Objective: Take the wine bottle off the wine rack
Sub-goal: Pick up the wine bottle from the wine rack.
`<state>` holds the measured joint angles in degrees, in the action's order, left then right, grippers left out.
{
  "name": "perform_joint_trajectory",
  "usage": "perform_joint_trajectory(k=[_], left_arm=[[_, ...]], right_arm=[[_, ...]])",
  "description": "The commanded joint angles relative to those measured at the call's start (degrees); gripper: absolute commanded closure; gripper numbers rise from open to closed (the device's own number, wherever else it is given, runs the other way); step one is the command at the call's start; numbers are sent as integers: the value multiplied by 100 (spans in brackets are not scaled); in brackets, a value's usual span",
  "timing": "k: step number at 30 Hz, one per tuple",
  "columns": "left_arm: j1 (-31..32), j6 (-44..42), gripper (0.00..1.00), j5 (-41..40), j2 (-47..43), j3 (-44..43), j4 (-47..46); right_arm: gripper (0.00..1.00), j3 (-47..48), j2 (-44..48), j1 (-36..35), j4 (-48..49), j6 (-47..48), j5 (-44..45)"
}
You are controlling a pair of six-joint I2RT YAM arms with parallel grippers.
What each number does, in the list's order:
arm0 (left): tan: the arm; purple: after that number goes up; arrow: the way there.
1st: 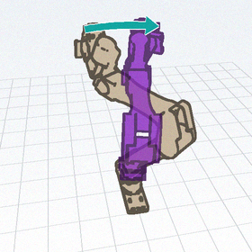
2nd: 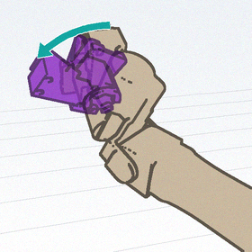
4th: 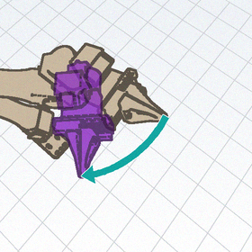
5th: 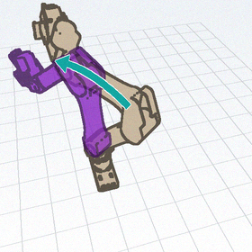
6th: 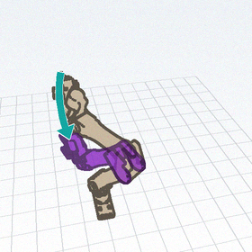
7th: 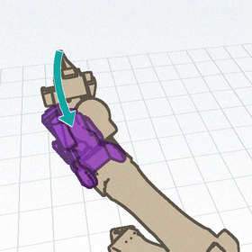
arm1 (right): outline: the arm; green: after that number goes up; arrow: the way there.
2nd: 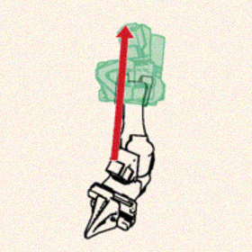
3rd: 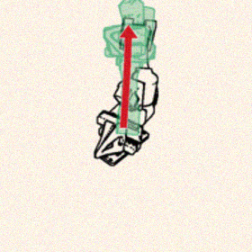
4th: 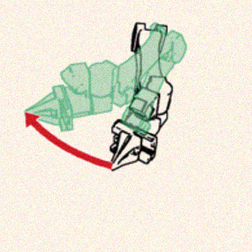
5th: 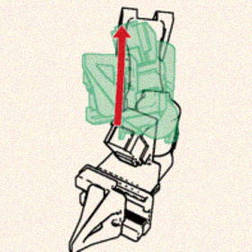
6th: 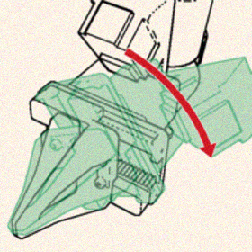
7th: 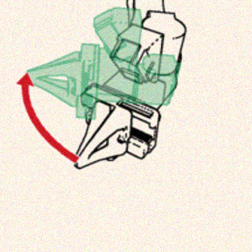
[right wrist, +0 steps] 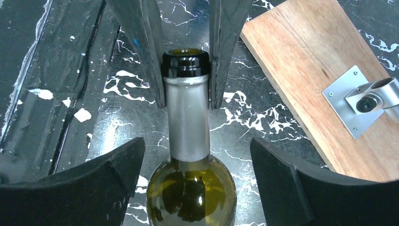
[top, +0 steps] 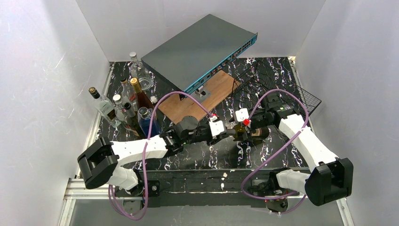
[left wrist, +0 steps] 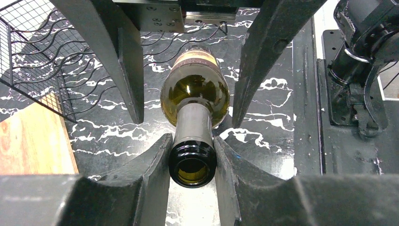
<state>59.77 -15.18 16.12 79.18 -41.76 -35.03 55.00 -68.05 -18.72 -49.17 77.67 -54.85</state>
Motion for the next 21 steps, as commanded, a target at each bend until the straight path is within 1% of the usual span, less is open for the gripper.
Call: perform_joint_trajectory(k=[1,3,6,15,21], left_arm=[[17,-101,100,8,-519,-11,207],[20,-101,100,-44,-659,-37,413],[22,-144,100,-123,-916,-95,851],[-29,-507,100,-416,-1586,-569,2643],[-51,-598,100,-491,-1892,-1023,3885]], right_arm=[[7,-55,179,-4,118,-192,-191],[4,-46,217,-4,221,-392,-193],[2,32,275,19,427,-962,-193],[1,281,521,150,819,-2290,-415],[2,84,764,241,1276,-3015,-436]])
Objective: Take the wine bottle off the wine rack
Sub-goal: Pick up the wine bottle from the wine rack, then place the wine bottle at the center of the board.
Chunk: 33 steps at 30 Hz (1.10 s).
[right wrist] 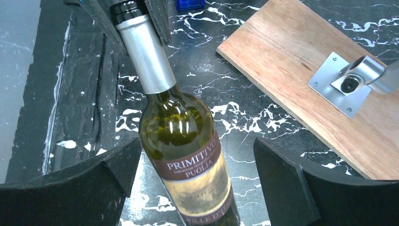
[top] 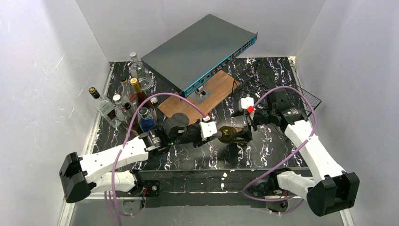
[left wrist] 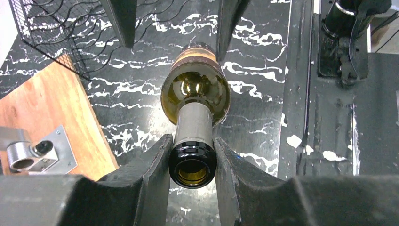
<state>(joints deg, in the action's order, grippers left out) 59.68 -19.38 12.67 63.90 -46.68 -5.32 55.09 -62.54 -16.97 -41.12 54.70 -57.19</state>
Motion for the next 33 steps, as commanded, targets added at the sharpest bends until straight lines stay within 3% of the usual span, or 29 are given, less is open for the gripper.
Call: perform_joint_trajectory(k=[1,12,25,33], left_arm=[[-43,-173,100,-158,-425,-592,1039],[-51,-144,100,-603,-829,-1586,2600],[-68,-196,100,-1370,-862,-2471,4227],[-105,425,100,-1876,-770,-3013,4968]], right_arm=[[2,14,274,87,546,-802,-178],[2,-652,842,373,1239,-1664,180],[2,-978,1067,570,1282,-1690,183],[2,-1065,1080,581,1282,-1666,199]])
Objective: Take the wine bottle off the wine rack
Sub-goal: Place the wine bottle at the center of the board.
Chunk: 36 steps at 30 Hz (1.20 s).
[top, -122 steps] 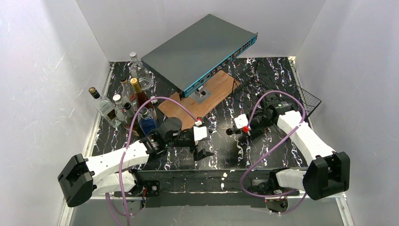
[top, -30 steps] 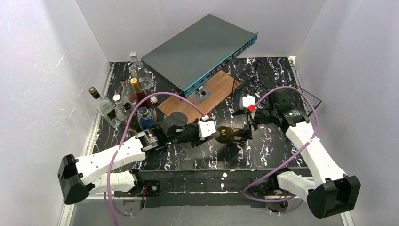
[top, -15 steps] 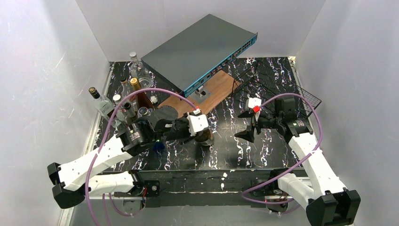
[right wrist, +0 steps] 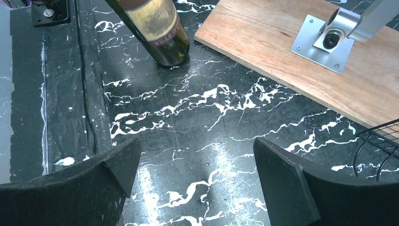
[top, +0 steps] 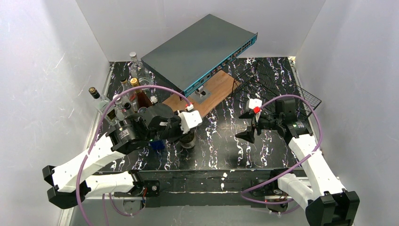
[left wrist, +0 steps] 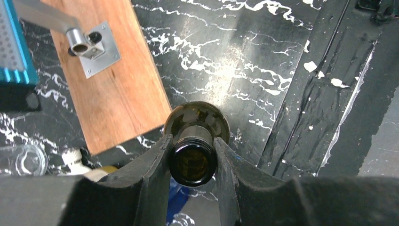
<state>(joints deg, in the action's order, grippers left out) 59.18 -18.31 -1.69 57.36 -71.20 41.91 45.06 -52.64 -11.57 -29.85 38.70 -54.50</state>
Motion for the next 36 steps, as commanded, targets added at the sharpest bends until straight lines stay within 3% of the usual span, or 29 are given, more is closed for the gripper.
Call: perform_joint_trajectory(k=[1,10,18,21,36], left_arm=[[-63,409,100,-474,-126,-599,293],[-211,913,100,-838,-206,-667,566],[-790,1069,100,-631,-272,-561,543],[-983,1107,89,-568,-295,-483,428],[-1134,1163,59,-775,-311,-334,357]], right_arm=[[1,-67,94,41,157,-64,-70],[2,-85,68,50,168,-69,-87],[2,-119,87,65,163,-72,-96],[2,-137,92,60,163,-68,-96],[2,-164,59,70,163,-52,-88]])
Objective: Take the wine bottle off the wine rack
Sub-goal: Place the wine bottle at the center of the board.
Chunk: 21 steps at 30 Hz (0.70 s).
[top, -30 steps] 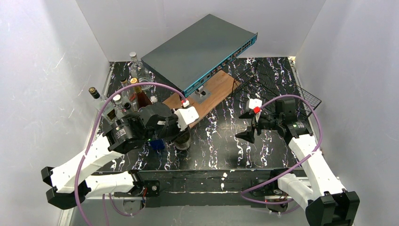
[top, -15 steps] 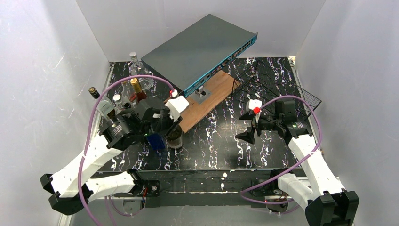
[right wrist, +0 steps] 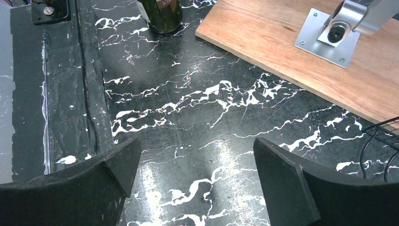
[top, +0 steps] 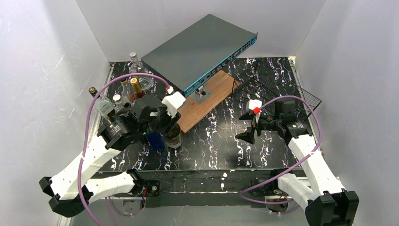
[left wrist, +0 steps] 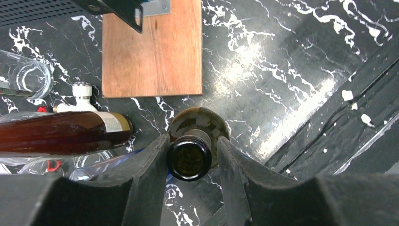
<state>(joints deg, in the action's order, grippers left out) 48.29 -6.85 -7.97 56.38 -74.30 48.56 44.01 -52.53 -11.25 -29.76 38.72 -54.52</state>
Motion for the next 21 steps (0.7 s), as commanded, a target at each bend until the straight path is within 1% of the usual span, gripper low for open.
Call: perform_joint_trajectory(k=[1,6,9,16,21], left_arm=[[-46,25,57,-163,-215,-27,-307],[-56,40,51,-216,-228,-49,-310],[-56,19,46,-302,-249,-118,-310],[-56,-27,21,-466,-316,-471,-306],[-56,60,2,-424,-366,-613,-349]], right_arm=[[2,-55,34,32,155,-56,-85],[2,-50,26,46,155,-53,-94],[2,-50,20,54,154,-56,-94],[2,-82,48,88,179,-109,-76],[2,-144,90,131,265,-240,-70]])
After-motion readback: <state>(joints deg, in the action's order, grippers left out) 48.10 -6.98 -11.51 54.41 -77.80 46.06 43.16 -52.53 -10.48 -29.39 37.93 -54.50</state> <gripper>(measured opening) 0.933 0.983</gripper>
